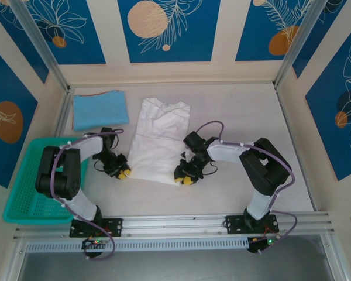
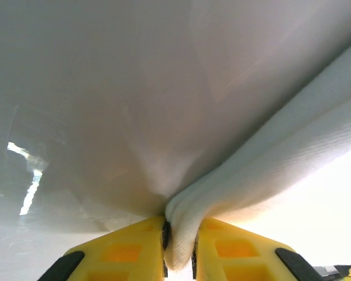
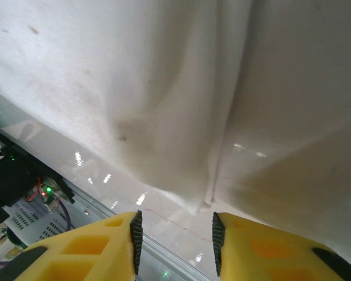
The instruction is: Fold and stack the t-shirts
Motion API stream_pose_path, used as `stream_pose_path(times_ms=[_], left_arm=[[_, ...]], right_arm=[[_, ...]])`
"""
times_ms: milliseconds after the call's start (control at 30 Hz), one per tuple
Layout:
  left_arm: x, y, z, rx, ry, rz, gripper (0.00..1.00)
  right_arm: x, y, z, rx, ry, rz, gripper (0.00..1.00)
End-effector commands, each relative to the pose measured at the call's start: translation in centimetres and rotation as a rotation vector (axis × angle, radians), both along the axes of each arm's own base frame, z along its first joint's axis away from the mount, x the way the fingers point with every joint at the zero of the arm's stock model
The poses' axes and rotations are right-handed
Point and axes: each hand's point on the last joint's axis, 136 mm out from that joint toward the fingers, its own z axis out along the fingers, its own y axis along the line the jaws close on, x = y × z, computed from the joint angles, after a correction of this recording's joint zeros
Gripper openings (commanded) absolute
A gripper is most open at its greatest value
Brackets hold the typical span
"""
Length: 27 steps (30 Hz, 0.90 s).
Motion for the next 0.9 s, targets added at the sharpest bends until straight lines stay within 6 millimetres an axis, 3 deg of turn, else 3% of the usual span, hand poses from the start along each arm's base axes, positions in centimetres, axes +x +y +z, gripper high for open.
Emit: stream_pose_path(times_ms=[0,167,433,567,867], left_arm=[[-0.8,0.1,-0.8,-0.002,0.023,-0.015,0.17],[-0.8,-0.2,-0.9,-0.015,0.021,-0.019,0.14],[-1.0,-0.6,-0.7,-0.01,0.013,-0.045,0.09],[-1.9,-1.7,-0.8,-0.01,0.022,-0.085,0.08],[-5.7,-6.1,-0.8,0.006,0.049,-0.234,0.07]], right_arm=[[-0.3,0.5,-0.8,-0.028,0.01,0.021,0.37],[0.7,0.2,-1.7,-0.08,-0.005,0.01,0.3],[1.5,-1.0,-1.9,-0.117,-0.031,-0.024,0.01],[1.5,-2.7,-1.0,-0.118,-0.035,-0.065,0.0],[-1.8,-7.0,0.7,-0.124,0.02,-0.096,0.0]])
